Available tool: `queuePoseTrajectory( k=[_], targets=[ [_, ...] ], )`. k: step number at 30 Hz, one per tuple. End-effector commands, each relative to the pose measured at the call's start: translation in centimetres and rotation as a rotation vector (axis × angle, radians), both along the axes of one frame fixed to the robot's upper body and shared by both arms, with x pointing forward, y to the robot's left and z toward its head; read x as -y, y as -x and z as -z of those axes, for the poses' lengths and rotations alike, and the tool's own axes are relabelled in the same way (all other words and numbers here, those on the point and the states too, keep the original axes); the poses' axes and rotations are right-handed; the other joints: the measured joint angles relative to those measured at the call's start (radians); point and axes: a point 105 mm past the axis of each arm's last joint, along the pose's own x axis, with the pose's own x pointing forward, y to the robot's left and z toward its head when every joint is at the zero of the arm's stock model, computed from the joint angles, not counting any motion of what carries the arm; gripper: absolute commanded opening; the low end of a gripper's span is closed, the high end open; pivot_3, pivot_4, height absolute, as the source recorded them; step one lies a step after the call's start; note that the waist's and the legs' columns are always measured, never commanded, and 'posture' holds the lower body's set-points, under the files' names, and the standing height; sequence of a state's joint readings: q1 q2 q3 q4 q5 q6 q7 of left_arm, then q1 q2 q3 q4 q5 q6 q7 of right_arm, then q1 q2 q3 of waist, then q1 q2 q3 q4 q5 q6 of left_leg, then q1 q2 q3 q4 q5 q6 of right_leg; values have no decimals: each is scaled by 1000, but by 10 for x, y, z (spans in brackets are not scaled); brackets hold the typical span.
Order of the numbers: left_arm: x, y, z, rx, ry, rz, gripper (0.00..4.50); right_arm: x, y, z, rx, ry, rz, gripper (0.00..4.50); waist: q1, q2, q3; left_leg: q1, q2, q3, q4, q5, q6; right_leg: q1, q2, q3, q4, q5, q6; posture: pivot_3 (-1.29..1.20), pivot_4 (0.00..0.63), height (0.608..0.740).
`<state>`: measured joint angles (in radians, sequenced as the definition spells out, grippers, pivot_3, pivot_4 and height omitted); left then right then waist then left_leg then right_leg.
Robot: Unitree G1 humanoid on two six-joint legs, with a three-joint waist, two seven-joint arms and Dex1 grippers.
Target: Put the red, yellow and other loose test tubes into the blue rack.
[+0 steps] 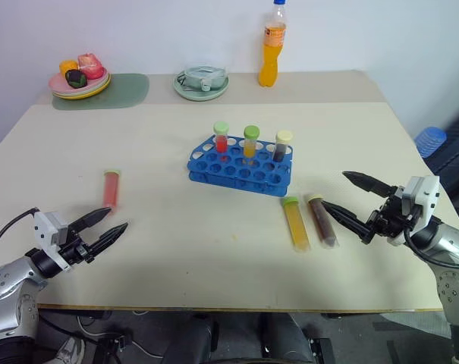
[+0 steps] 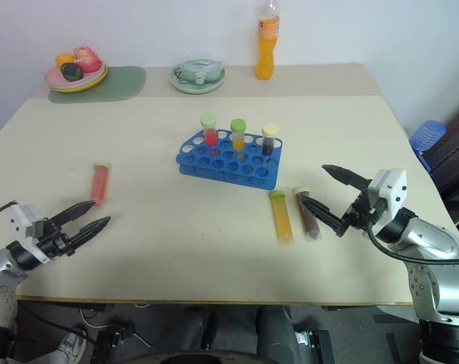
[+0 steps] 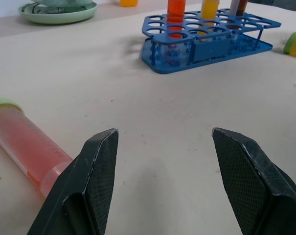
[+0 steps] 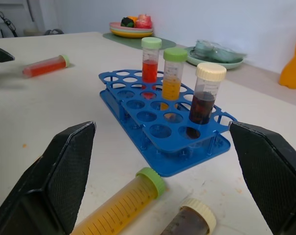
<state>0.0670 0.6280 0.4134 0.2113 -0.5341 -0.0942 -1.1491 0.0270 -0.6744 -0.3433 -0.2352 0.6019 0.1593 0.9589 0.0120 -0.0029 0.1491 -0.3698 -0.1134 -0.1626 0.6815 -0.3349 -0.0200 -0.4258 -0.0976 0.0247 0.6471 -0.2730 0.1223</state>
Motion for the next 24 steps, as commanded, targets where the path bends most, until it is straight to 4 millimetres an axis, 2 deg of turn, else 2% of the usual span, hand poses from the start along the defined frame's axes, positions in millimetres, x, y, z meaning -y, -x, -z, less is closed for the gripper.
queuePoseTrajectory(
  k=[1,16,22,24],
  targets=[
    [0,1,-10,29,-25,10,3098,3,3,-8,53,0,8,4500,0,0,0,0,0,0,0,0,0,0,0,0,0,0,0,0,150,740],
    [7,-3,-18,32,10,46,3098,0,6,-12,58,-4,15,4500,0,0,0,0,0,0,0,0,0,0,0,0,0,0,0,0,150,740],
    [29,-5,-28,61,-20,173,3098,3,1,-12,58,26,82,4500,1,0,0,0,0,0,0,0,0,0,0,0,0,0,0,0,150,740],
    [45,-8,-38,83,3,242,3098,2,0,-12,52,58,123,4500,1,0,0,0,0,0,0,0,0,0,0,0,0,0,0,0,150,740]
  ],
)
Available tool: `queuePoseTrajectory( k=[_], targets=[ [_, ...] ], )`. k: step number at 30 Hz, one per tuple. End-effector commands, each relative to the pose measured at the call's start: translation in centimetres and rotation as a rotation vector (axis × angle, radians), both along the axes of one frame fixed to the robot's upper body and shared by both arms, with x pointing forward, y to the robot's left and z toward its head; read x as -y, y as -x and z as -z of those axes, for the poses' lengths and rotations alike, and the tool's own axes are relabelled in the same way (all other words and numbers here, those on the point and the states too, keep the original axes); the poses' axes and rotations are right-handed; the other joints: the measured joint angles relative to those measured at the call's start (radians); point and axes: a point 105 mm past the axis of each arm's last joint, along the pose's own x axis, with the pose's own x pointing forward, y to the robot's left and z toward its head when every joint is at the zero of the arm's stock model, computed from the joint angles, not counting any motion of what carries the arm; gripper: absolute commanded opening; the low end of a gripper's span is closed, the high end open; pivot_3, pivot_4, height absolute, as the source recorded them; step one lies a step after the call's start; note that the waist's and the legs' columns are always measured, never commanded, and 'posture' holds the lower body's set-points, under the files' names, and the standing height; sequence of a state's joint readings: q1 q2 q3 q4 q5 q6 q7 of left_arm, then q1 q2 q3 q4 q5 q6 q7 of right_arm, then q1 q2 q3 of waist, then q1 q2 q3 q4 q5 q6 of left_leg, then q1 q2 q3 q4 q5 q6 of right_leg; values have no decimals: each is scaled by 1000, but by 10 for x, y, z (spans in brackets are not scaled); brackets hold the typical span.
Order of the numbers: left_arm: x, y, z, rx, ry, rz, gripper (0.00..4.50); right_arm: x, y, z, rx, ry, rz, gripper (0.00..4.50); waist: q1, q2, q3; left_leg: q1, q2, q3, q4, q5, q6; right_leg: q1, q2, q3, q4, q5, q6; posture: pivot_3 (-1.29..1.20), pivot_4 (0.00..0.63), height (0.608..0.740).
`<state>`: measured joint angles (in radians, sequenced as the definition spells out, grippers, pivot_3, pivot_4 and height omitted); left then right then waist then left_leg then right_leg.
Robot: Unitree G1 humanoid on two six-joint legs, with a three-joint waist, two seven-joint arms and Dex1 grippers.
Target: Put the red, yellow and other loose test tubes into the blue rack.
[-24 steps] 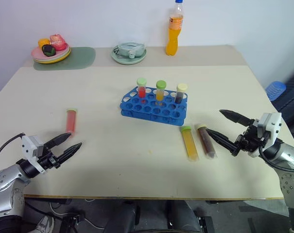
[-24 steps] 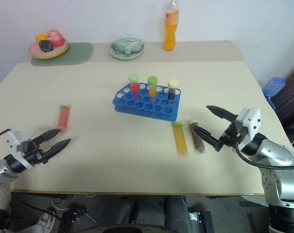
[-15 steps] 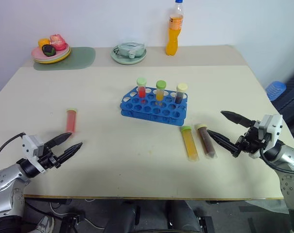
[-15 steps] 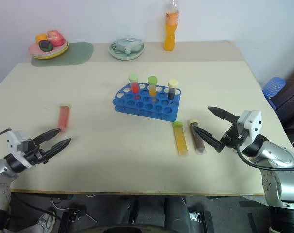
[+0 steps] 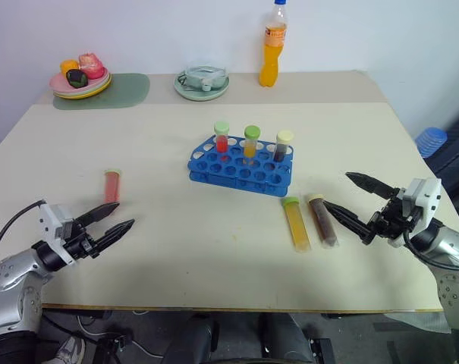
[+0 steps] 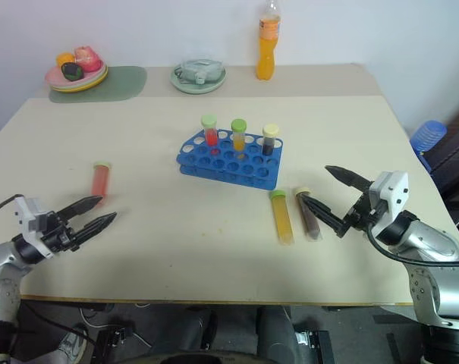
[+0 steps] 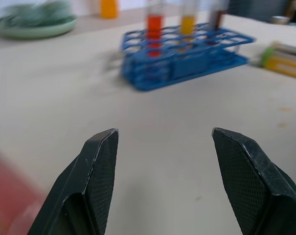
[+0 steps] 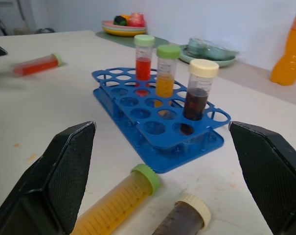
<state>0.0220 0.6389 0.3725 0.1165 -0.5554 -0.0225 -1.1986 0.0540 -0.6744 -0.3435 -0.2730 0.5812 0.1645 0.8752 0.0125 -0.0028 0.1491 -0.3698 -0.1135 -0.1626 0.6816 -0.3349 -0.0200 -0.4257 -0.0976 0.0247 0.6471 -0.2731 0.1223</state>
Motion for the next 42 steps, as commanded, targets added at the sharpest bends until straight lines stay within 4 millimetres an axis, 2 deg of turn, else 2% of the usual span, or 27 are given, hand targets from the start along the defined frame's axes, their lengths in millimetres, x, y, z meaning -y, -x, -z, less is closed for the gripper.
queuePoseTrajectory(
  k=[1,4,7,9,12,19,23,35,42],
  targets=[
    [27,-3,-23,59,8,140,3098,-2,1,-11,21,56,60,4500,1,0,0,0,0,0,0,0,0,0,0,0,0,0,0,0,150,740],
    [43,-1,-28,44,-10,241,3098,-5,2,-8,-59,107,110,4500,0,0,0,0,0,0,0,0,0,0,0,0,0,0,0,0,150,740],
    [53,1,-20,5,-90,331,3098,-2,1,6,-253,235,204,4500,-4,1,0,0,0,0,0,0,0,-1,0,0,0,0,0,0,150,740],
    [57,1,-18,-8,-107,367,3098,-1,-3,9,-307,298,246,4500,-3,1,0,0,0,0,0,0,0,-1,0,0,0,0,0,0,150,740],
    [63,-4,-18,-4,-91,379,3098,-5,-10,7,-411,230,251,4500,-1,1,1,-1,0,0,0,0,0,-1,0,0,0,0,0,0,150,740],
    [76,-7,-16,-3,-73,414,3098,9,-37,21,-682,144,449,4500,0,1,1,-2,0,0,0,0,0,-1,0,0,-1,0,0,0,150,740],
    [79,-7,-15,-1,-69,418,3098,8,-32,25,-817,157,468,4500,0,1,1,-3,0,0,0,0,0,-3,0,0,-1,0,0,0,150,740],
    [84,-1,-8,-21,-48,422,3098,-13,-50,20,-873,114,419,4500,-5,1,1,-3,0,0,0,0,0,-3,0,0,0,0,0,0,150,740],
    [81,0,-8,-27,-56,390,3098,-8,-48,37,-953,139,467,4500,-2,1,1,-3,0,0,0,0,0,-3,-1,0,-1,0,0,0,150,740]
  ],
)
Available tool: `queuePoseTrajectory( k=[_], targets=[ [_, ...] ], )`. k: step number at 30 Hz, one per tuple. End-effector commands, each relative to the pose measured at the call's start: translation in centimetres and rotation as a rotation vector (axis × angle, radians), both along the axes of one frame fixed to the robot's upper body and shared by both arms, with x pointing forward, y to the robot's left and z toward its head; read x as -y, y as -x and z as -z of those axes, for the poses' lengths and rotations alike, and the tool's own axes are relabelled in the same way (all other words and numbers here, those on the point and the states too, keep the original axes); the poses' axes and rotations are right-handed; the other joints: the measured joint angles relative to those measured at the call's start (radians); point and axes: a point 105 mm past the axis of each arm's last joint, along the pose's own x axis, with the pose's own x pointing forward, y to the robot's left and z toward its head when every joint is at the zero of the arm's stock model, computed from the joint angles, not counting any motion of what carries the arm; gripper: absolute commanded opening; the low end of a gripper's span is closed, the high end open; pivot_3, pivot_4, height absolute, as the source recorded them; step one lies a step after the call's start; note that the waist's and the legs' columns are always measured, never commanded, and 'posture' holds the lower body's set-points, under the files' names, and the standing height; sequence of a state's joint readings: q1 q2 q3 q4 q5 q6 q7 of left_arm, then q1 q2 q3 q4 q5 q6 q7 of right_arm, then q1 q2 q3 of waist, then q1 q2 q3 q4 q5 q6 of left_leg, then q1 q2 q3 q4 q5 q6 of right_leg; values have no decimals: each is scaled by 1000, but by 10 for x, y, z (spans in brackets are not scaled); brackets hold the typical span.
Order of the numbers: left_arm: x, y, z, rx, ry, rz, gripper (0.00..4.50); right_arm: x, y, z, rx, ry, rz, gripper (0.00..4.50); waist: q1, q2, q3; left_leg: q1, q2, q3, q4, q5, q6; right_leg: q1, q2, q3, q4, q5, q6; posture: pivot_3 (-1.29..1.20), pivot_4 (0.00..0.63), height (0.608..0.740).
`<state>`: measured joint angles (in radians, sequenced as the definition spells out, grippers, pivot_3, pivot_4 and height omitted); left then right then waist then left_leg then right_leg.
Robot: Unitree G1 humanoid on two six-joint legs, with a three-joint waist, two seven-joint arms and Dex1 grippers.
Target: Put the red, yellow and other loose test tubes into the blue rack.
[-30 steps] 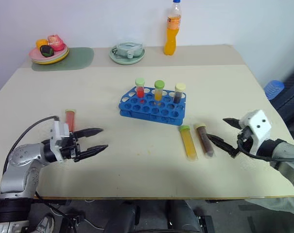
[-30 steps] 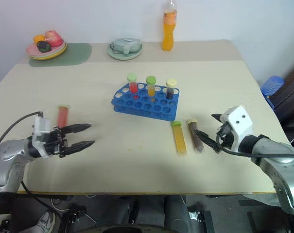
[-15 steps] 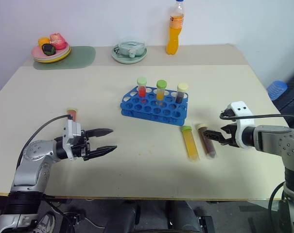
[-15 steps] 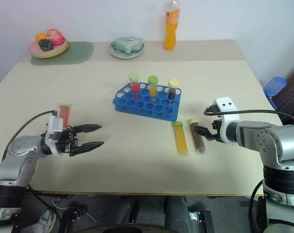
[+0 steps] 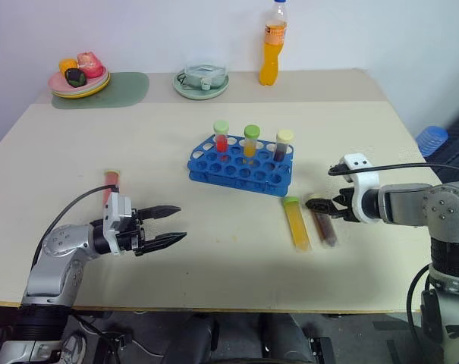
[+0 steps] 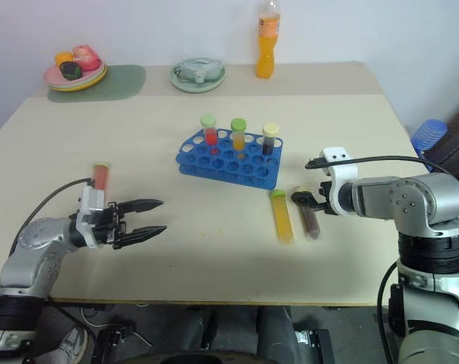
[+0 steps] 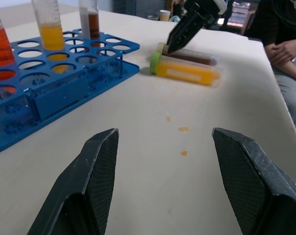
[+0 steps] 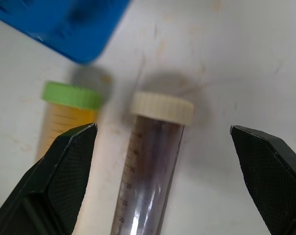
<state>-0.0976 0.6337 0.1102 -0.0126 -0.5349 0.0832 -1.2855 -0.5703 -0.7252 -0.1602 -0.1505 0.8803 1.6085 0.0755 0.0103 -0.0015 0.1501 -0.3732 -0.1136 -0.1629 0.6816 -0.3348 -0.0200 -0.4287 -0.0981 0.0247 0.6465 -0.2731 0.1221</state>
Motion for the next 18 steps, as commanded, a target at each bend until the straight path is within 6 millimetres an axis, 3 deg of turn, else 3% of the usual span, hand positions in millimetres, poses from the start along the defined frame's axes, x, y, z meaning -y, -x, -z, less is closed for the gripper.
queuePoseTrajectory(
  k=[1,4,9,18],
  targets=[
    [-2,3,-7,30,-12,-5,3098,3,2,0,-14,15,9,4500,0,0,0,0,0,0,0,0,0,0,0,0,0,0,0,0,150,740],
    [-3,4,-6,29,-12,-15,3130,5,3,3,-33,32,15,3685,-1,0,0,0,0,0,0,0,0,0,0,0,0,0,0,0,150,740],
    [-4,5,-5,23,-14,-24,3130,0,4,6,-46,37,-1,1138,2,0,0,0,0,0,0,0,0,1,0,0,0,0,0,0,150,740],
    [-4,7,-4,20,-14,-36,3130,-5,9,-5,53,163,-90,1138,4,-1,0,0,0,0,0,0,1,1,0,0,-1,0,0,0,150,740]
  ],
)
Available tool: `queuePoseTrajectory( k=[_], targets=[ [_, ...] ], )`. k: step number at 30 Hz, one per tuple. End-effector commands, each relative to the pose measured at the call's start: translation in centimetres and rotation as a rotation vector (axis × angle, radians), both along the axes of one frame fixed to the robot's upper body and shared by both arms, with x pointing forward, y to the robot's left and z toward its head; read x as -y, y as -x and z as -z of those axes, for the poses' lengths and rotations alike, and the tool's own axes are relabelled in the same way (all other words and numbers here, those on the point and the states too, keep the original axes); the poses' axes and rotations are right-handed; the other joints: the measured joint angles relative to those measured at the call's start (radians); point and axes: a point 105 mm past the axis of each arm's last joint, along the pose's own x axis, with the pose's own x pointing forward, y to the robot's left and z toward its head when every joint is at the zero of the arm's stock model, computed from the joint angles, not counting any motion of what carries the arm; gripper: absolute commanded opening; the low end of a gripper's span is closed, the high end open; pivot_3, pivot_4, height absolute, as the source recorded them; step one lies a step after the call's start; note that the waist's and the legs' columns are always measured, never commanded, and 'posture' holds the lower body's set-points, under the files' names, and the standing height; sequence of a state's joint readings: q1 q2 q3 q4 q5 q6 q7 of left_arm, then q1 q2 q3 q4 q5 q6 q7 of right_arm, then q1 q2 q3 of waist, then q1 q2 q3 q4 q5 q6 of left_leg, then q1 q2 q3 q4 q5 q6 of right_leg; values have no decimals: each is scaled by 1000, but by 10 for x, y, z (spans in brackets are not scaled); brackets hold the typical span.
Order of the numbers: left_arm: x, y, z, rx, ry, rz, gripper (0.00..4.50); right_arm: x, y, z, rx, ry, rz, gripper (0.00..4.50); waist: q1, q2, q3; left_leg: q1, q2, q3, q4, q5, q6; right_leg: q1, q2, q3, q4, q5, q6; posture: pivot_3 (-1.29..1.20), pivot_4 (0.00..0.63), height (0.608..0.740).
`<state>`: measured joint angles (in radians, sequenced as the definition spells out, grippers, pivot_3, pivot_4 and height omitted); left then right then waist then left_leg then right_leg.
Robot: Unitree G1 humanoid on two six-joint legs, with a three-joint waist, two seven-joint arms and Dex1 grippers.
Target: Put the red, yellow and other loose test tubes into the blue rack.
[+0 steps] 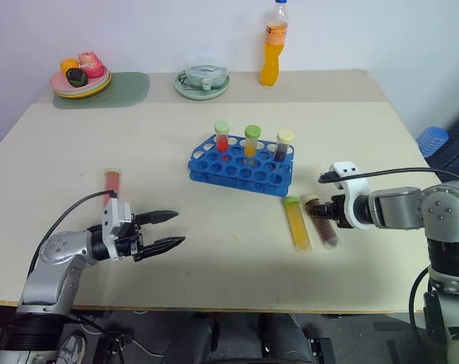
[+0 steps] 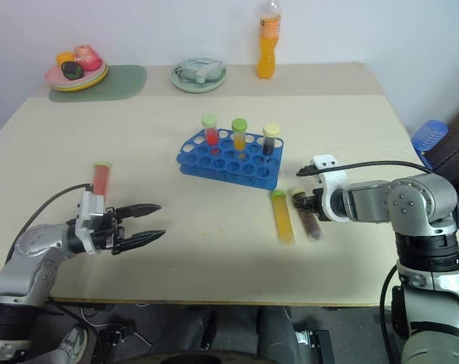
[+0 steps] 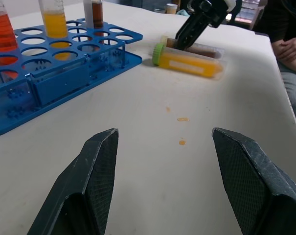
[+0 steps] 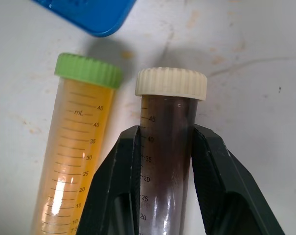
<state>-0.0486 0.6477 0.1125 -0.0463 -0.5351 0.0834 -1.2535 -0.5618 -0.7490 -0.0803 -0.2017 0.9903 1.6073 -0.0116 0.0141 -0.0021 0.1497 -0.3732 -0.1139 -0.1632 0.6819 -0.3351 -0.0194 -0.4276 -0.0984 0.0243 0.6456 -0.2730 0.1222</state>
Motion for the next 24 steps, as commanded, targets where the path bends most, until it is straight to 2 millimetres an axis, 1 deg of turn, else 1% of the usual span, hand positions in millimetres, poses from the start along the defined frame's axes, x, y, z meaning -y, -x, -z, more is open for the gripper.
queuePoseTrajectory(
  k=[1,2,4,7,8,10,14,15,16,18,19,22,24],
  targets=[
    [-1,1,-8,35,3,-9,3130,8,3,-14,116,128,-60,1138,3,1,0,0,0,0,0,0,0,0,0,0,0,0,0,0,150,740],
    [-1,1,-8,35,3,-10,3130,5,6,-18,149,146,-112,1138,5,1,1,0,-1,0,0,0,1,0,0,0,0,0,0,0,150,740],
    [-1,1,-9,38,5,-12,3130,5,10,-25,218,217,-202,1138,2,1,1,-1,-1,0,0,-1,1,0,0,-1,-1,0,0,0,150,740],
    [-1,0,-10,44,6,-13,3130,20,15,-25,301,418,-339,1138,-3,2,1,0,0,1,0,-1,1,-1,0,-1,-1,0,0,0,150,740],
    [-1,0,-10,44,7,-13,3130,23,16,-25,335,445,-389,1138,-3,2,1,0,0,1,0,-1,1,-1,1,-1,-1,0,0,0,150,740],
    [-1,0,-11,43,12,-13,3130,15,18,-27,391,355,-457,1138,-8,1,1,0,0,1,0,-1,1,-1,1,-1,-1,0,0,0,150,740],
    [0,0,-10,41,12,-10,3130,-32,23,-53,613,3,-601,1138,-19,1,2,1,2,3,-1,-1,1,-1,2,0,0,0,0,0,150,740],
    [0,-1,-10,42,14,-10,3130,-40,22,-58,657,-43,-614,1138,-20,1,2,1,2,3,-1,-1,1,-1,1,0,0,0,0,0,150,740],
    [0,-1,-10,43,12,-9,3130,-47,19,-65,742,-92,-609,1138,-20,1,2,1,2,3,-1,-1,1,-1,1,0,0,0,0,0,150,740],
    [1,-2,-12,60,13,-9,3130,-64,17,-77,850,-285,-616,1138,-21,0,2,1,2,2,0,-1,1,0,1,-1,0,0,0,0,150,740],
    [2,-3,-12,64,16,-11,3130,-69,16,-81,896,-340,-626,1138,-21,0,2,1,2,2,0,-1,1,0,1,-1,0,0,0,0,150,740],
    [2,-2,-13,63,26,-17,3130,-80,7,-84,986,-366,-623,1138,-17,1,3,1,1,1,0,-1,1,0,1,-1,0,0,0,0,150,740],
    [2,-2,-13,63,27,-24,3130,-88,-2,-89,1060,-407,-585,1138,-19,1,3,1,1,1,0,-1,1,0,1,-1,0,0,0,0,150,740]
  ],
)
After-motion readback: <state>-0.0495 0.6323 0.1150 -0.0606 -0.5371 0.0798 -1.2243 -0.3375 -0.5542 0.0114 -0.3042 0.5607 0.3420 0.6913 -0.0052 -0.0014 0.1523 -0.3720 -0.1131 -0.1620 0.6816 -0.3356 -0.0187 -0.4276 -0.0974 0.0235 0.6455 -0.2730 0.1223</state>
